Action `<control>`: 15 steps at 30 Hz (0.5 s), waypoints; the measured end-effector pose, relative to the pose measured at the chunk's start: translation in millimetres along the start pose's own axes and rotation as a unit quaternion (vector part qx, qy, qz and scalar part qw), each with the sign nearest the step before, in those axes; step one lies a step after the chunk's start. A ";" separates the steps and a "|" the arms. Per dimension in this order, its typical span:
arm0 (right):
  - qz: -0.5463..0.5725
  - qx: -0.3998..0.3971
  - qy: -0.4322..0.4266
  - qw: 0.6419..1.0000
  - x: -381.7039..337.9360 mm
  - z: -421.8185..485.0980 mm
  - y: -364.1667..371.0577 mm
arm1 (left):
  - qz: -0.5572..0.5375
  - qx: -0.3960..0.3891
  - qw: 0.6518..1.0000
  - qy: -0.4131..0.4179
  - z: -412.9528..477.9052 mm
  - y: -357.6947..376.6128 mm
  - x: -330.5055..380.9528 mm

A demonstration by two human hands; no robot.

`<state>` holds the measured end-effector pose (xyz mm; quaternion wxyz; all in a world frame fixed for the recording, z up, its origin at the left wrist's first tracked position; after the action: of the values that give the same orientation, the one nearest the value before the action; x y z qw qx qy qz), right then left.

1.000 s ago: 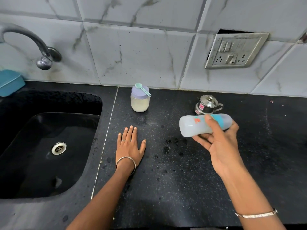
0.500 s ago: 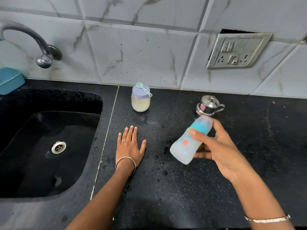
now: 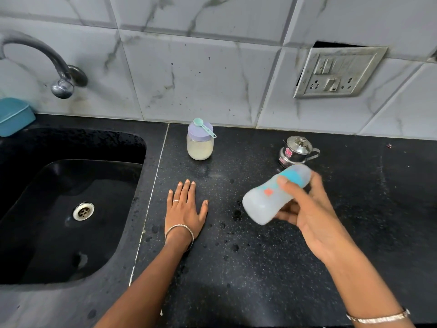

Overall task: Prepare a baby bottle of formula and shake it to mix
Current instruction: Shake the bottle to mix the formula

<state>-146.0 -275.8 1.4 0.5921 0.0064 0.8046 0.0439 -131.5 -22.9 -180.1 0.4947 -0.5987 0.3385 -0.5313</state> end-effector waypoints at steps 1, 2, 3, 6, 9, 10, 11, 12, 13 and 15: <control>-0.030 -0.039 0.013 0.999 -0.4 -2.4 2.4 | -0.001 0.001 1.000 0.000 0.6 0.0 0.0; -0.050 -0.056 0.019 0.997 -1.1 -3.6 2.9 | -0.003 0.001 1.000 0.000 0.7 0.5 0.0; -0.051 -0.046 0.017 0.997 -2.5 -2.9 1.9 | -0.004 0.002 1.000 0.000 0.8 0.7 0.1; 0.032 0.048 -0.003 0.998 -4.2 5.4 -7.3 | -0.002 -0.002 1.000 0.001 1.5 0.6 0.1; 0.009 0.015 0.002 1.000 -3.6 4.3 -5.0 | 0.000 0.000 1.000 0.000 -0.3 -0.4 0.5; -0.018 -0.022 0.016 0.999 -3.2 1.2 -1.9 | -0.001 0.000 1.000 0.000 -0.2 -0.8 0.6; -0.039 -0.048 0.027 0.998 -2.4 -1.6 -0.3 | -0.001 0.000 1.000 -0.001 0.2 -0.6 0.6; -0.047 -0.053 0.026 0.997 -2.7 -2.7 0.6 | 0.001 -0.001 1.000 -0.001 0.4 -0.1 0.3; -0.040 -0.032 0.018 0.999 -3.1 -1.1 -0.3 | 0.002 0.000 1.000 0.000 0.6 0.3 0.4; 0.024 0.027 0.004 0.999 -3.2 3.4 -4.3 | 0.000 0.000 1.000 -0.001 1.3 1.1 0.5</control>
<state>-141.6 -280.0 3.0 0.5873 0.0416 0.8075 0.0361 -130.0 -23.3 -180.9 0.4949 -0.5991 0.3380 -0.5309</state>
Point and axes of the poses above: each hand's wrist, its own z-axis towards the middle knuckle, its own y-axis out of the palm, x = y × z, the point moved 3 cm from there along z, towards the middle knuckle, and after that the axes turned 2 degrees about -z, right-handed, at the moved point
